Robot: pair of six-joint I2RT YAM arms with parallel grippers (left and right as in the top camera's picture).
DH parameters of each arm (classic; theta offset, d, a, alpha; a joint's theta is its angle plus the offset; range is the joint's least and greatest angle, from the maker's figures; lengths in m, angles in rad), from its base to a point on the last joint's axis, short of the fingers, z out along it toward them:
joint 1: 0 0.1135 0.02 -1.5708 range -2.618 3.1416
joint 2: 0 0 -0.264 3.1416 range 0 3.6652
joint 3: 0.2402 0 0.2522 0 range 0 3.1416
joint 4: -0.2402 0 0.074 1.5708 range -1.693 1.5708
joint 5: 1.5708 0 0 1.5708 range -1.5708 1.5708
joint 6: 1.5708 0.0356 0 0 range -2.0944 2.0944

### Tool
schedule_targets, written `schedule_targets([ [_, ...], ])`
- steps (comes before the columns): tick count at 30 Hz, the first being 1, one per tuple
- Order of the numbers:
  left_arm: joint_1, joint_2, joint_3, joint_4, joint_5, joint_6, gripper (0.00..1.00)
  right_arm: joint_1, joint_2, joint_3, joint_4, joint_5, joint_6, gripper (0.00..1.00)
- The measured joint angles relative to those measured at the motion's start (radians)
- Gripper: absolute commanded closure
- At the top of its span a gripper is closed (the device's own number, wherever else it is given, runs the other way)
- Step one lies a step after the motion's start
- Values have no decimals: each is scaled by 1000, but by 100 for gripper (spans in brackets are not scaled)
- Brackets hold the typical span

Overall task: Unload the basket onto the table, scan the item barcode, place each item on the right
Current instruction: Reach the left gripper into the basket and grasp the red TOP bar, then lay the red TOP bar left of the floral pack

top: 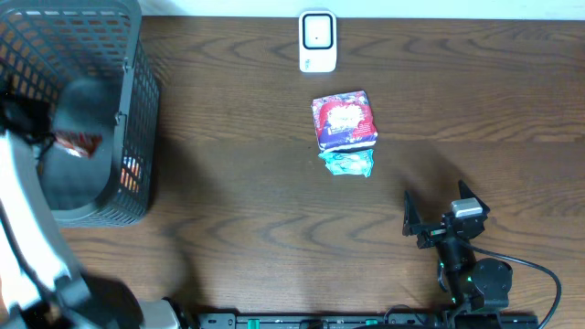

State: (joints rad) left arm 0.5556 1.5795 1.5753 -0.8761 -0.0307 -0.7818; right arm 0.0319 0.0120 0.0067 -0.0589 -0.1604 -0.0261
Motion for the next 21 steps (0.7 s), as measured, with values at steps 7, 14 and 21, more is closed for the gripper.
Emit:
schedule_targets([
  [7, -40, -290, 12, 264, 274, 27, 93, 0, 0, 0, 0, 0, 0, 1],
  [14, -316, -415, 14, 385, 470, 243, 92, 0, 0, 0, 0, 0, 0, 1],
  [21, -621, -317, 11, 327, 516, 525, 93, 0, 0, 0, 0, 0, 0, 1],
])
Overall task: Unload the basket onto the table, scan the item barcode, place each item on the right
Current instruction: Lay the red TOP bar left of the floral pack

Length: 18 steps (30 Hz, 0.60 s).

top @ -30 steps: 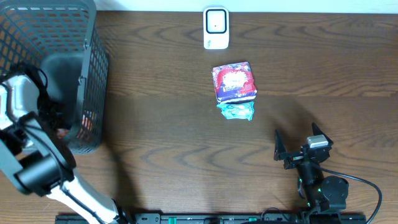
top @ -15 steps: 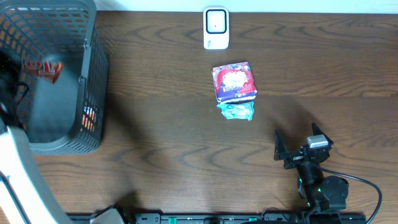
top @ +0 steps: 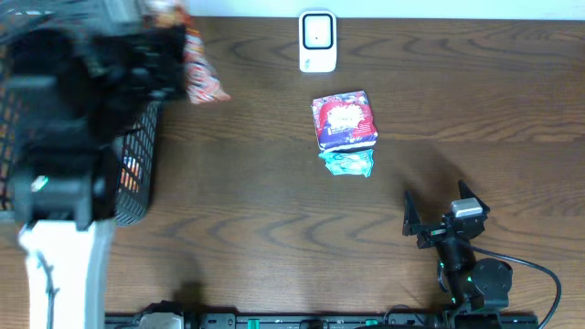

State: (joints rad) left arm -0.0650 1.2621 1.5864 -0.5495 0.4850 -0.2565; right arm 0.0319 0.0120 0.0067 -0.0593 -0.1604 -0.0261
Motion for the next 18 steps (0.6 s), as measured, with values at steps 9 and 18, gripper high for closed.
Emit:
schedule_targets([
  [9, -213, 358, -11, -74, 6, 109, 93, 0, 0, 0, 0, 0, 0, 1],
  [18, -283, 599, -19, -75, -179, 80, 84, 0, 0, 0, 0, 0, 0, 1],
])
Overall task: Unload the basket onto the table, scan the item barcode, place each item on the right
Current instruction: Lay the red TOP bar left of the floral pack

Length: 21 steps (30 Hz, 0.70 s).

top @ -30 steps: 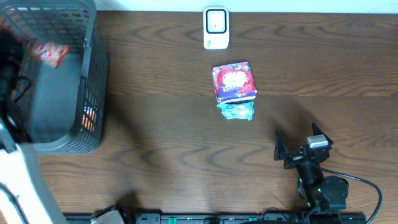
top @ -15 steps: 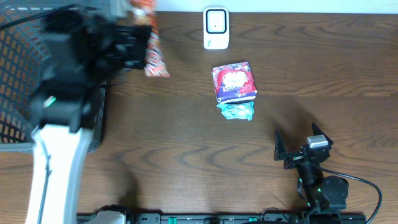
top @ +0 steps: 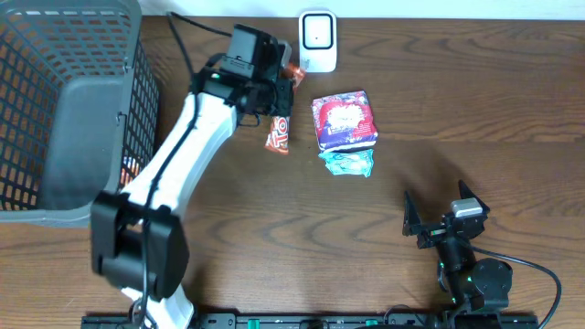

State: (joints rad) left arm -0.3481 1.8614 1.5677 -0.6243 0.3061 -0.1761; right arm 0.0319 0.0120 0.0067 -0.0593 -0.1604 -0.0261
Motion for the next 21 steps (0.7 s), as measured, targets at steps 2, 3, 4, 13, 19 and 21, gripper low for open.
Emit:
schedule_targets([
  [2, 0, 25, -1, -1, -20, -27, 64, 0, 0, 0, 0, 0, 0, 1],
  [3, 0, 32, -1, -2, -24, -40, 60, 0, 0, 0, 0, 0, 0, 1],
  [4, 0, 38, -2, -2, -24, -53, 58, 0, 0, 0, 0, 0, 0, 1],
  [13, 0, 39, -2, -21, 5, -85, 45, 0, 0, 0, 0, 0, 0, 1],
  [19, 0, -5, -2, -106, 10, -90, 27, 0, 0, 0, 0, 0, 0, 1],
  [21, 0, -26, -2, -150, 8, -89, 26, 0, 0, 0, 0, 0, 0, 1],
])
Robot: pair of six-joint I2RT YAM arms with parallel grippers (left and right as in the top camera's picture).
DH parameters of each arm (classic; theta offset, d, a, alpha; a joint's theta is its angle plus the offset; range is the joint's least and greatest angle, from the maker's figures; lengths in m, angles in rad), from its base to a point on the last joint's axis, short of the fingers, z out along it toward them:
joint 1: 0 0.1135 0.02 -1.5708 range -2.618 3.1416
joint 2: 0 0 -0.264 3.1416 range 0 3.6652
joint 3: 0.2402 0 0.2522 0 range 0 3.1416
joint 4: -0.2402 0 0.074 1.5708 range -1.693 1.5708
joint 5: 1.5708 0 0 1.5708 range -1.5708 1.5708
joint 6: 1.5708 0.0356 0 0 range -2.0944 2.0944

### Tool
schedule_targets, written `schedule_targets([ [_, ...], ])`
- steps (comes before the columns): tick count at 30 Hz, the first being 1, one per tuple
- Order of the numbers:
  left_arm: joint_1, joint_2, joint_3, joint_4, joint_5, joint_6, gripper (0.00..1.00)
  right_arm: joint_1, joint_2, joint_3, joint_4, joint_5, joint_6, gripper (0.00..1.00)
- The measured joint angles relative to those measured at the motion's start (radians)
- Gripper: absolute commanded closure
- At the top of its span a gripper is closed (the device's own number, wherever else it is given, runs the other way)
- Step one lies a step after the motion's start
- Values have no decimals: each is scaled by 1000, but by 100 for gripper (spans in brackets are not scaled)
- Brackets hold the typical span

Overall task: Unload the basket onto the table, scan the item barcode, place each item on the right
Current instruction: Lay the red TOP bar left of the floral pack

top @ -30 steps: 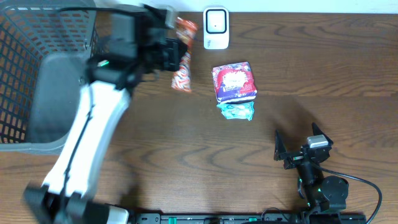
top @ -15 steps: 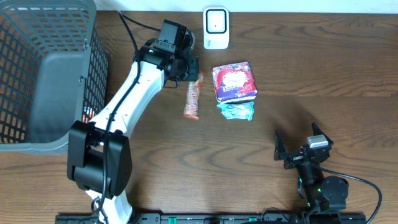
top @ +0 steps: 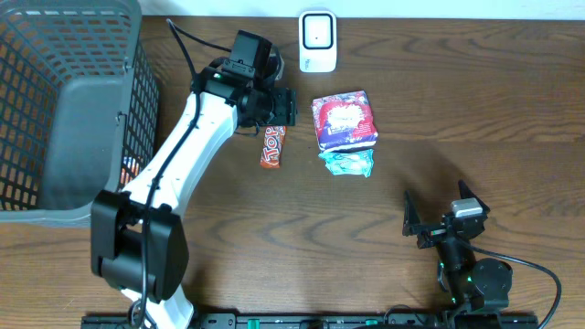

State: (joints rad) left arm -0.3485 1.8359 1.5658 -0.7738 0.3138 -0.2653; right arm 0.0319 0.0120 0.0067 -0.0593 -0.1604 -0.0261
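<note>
A red snack bar lies flat on the brown table, left of the other packets. My left gripper hovers just beyond it, fingers spread and apart from the bar, open with nothing in it. The white barcode scanner stands at the table's far edge, a little right of that gripper. My right gripper rests open near the front right, holding nothing.
A red-and-purple packet lies on a teal packet right of the bar. A dark wire basket fills the far left, with some items still visible through its side. The left arm stretches diagonally from the front left.
The snack bar was at the left gripper's fingers, tilted; now it lies flat on the table slightly nearer me, and the gripper stands open and apart from it. The right arm has not moved.
First my left gripper was down inside the basket at a red item. Then it was above the basket's right rim with the snack bar in it. Later it held the bar near the scanner, left of the packets. Now the bar lies released on the table.
</note>
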Motion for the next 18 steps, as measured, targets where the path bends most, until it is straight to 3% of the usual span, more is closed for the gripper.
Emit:
schedule_targets([
  [3, 0, -27, 0, -49, -34, 0, 24, 0, 0, 0, 0, 0, 0, 1],
  [9, 25, -103, 0, -65, -103, -2, 9, 0, 0, 0, 0, 0, 0, 1],
  [14, 111, -293, 1, 53, -118, 0, 5, 0, 0, 0, 0, 0, 0, 1],
  [18, 254, -475, 7, 179, -126, 0, 6, 0, 0, 0, 0, 0, 0, 1],
])
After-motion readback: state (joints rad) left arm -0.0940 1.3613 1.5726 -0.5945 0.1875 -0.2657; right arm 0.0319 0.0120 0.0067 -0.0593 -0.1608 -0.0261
